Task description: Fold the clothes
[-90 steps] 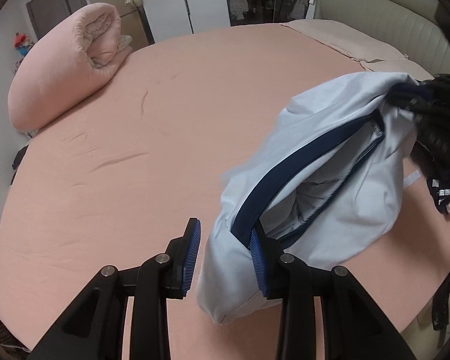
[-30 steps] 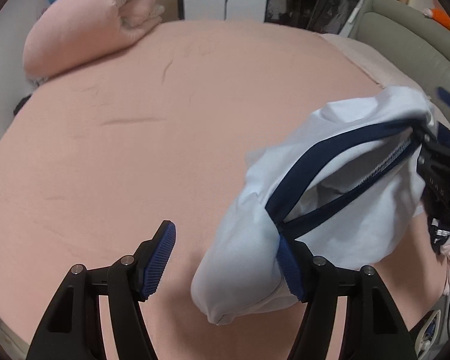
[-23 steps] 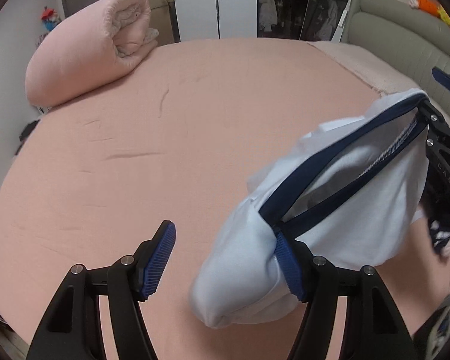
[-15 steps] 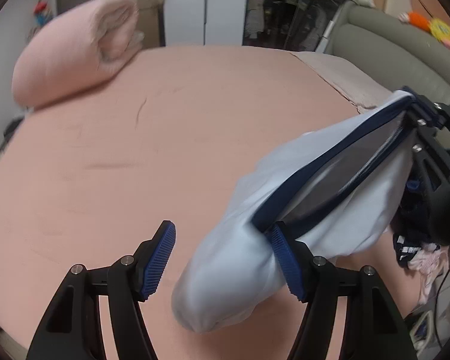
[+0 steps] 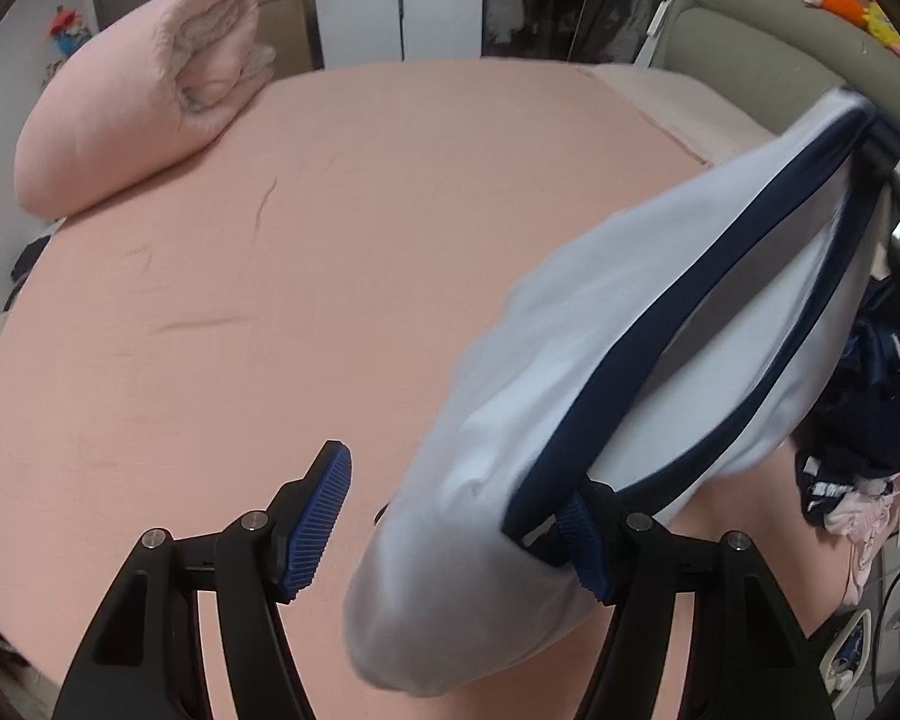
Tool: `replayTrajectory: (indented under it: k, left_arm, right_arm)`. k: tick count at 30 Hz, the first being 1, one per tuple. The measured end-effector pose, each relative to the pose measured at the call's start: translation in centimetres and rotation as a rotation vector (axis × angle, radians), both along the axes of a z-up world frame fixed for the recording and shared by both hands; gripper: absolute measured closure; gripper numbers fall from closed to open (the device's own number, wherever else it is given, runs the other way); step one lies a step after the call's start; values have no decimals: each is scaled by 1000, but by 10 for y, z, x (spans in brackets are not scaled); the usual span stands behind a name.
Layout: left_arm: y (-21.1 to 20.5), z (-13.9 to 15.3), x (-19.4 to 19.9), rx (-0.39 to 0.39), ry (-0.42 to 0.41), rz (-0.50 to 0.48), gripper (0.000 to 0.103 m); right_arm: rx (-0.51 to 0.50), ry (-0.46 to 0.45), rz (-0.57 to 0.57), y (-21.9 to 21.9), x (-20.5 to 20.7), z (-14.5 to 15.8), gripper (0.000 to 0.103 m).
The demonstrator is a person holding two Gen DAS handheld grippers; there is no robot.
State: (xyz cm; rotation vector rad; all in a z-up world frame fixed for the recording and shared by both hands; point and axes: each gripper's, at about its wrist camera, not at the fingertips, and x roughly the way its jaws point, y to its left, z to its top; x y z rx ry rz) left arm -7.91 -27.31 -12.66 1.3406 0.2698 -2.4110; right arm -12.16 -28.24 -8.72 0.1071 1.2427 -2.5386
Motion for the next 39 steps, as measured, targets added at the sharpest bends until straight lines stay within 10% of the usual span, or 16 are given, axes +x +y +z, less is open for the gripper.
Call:
replayTrajectory:
  k: [9,14,21,27,33,39]
  left_arm:
    - [-14,-3,27,6,-15,-1,40]
    - [-31,-18,46,97,-6,36,74]
    - [-36,-23,45,126,27,1,93]
    - [-41,-32,52,273,46,10,94]
    - [-34,-30,54,324,71,-17,94]
    - [-29,-25,50,350,88,-31,94]
  right_arm:
    - [27,77,52,-7,28,5,102]
    - [44,47,83,-9,40,4,102]
    - [47,-1,104,-9,54,-1,102]
    - [16,-184,120,5,40,-9,101]
    - [-31,-555,98,24,2,-22,97]
    - [-9,-641,52,30,-11,-37,94]
